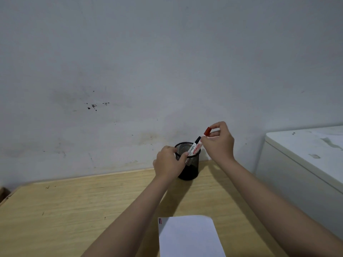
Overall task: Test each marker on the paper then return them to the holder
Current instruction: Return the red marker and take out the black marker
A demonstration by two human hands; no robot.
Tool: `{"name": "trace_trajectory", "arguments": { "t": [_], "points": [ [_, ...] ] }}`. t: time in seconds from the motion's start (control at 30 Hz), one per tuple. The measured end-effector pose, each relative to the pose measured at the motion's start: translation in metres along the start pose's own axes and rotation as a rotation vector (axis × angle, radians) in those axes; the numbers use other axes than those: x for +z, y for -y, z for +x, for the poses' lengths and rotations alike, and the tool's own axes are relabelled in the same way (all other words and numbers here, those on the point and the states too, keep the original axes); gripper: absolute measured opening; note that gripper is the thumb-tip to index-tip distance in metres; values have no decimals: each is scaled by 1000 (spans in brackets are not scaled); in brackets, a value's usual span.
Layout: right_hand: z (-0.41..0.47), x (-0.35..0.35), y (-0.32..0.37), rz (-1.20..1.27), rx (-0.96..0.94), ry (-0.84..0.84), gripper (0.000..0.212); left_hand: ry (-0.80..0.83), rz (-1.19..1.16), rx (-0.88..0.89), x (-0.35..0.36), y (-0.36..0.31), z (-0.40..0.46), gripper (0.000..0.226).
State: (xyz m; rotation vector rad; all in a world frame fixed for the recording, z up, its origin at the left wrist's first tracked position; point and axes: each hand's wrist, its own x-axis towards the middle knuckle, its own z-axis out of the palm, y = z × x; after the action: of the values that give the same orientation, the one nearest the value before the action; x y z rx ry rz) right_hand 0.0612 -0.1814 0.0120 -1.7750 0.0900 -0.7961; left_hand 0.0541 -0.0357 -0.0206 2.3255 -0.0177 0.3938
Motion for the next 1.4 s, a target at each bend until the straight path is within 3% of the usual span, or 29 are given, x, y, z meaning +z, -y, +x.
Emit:
{"name": "trace_trajectory", "arguments": {
  "t": [0.27, 0.43, 0.57, 0.63, 0.73, 0.93, 1.0, 1.17, 1.27, 1.4],
  "points": [
    [-2, 13, -25, -307, 49, 200, 31, -32, -61, -45, 2, 4, 5, 46],
    [15, 15, -21, -400, 31, 146, 29, -33, -34, -52, 2, 4, 5, 47],
    [31, 23, -19, -510, 68, 204, 33, -34, -5, -49, 2, 1, 4, 48],
    [33, 28, -18, -541, 65, 241, 24, -36, 4, -47, 1, 2, 4, 47],
    [34, 32, -17, -530, 14, 258, 4, -38, 8, -45, 0, 1, 3, 46],
    [27, 19, 8, -244, -110, 300, 7, -7, 34, -16, -3, -1, 3, 49],
    [23, 6, 22, -184, -192, 212, 7, -26, -85, 1, -5, 0, -1, 49],
    [-18, -33, 42, 85, -253, -4, 8, -70, -733, 104, -24, -16, -33, 12],
    [-56, -38, 36, 249, -154, 34, 15, 11, -962, 235, -34, -24, -50, 16],
    [-95, -36, 29, 330, -93, 124, 9, -40, -1008, 206, -44, -29, -68, 13]
  ]
}}
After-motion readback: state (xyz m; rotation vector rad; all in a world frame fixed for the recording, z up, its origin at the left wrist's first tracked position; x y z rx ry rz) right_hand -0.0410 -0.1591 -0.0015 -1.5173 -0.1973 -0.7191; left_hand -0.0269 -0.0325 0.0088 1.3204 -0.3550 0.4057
